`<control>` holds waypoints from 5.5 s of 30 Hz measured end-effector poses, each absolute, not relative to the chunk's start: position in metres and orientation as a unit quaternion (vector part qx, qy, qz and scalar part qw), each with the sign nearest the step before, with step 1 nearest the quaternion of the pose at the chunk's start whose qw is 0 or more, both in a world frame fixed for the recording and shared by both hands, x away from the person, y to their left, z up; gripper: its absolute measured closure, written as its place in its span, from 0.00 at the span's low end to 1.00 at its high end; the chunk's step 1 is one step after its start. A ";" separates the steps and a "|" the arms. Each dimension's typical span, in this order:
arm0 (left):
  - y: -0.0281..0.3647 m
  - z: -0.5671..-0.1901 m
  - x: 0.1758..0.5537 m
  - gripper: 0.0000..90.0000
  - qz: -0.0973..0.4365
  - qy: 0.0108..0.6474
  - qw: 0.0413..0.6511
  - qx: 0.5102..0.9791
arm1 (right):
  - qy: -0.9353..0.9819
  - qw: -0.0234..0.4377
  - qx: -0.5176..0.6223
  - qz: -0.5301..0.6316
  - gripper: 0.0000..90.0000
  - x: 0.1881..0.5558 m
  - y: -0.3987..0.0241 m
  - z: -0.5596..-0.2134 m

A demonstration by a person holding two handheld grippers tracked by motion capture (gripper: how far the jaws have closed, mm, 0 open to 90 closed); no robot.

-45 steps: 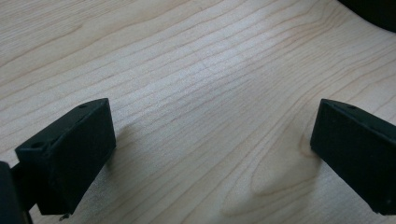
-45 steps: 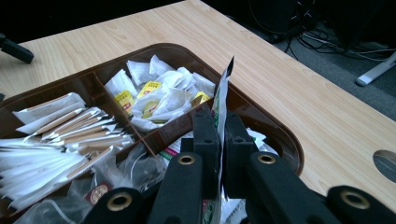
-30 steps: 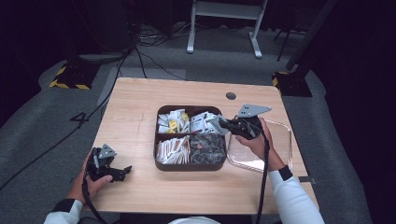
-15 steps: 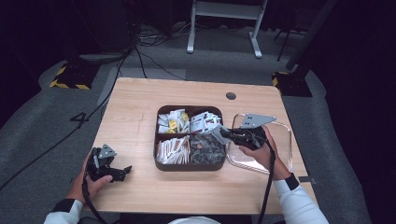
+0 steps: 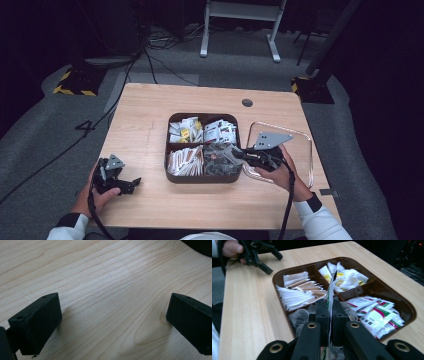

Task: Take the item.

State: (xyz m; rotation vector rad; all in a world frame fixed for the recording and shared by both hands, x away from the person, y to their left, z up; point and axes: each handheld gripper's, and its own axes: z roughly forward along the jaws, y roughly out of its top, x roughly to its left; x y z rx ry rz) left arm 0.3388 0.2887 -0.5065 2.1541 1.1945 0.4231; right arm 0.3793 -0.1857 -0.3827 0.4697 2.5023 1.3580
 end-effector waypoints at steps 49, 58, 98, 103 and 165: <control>0.289 -0.506 0.339 0.00 0.161 0.454 0.316 0.818 | 0.924 0.021 0.046 0.380 0.97 0.324 -0.118 -0.441; 0.289 -0.506 0.339 0.00 0.161 0.453 0.316 0.818 | 0.930 0.011 0.052 0.364 0.92 0.327 -0.115 -0.450; 0.289 -0.506 0.339 0.00 0.161 0.453 0.316 0.818 | 0.895 0.135 0.158 0.394 0.41 0.371 -0.179 -0.410; 0.289 -0.506 0.339 0.00 0.161 0.454 0.316 0.818 | 0.887 0.165 0.182 0.391 0.40 0.380 -0.192 -0.409; 0.289 -0.507 0.339 0.00 0.159 0.454 0.316 0.817 | 0.830 0.166 0.419 0.327 0.48 0.464 -0.335 -0.485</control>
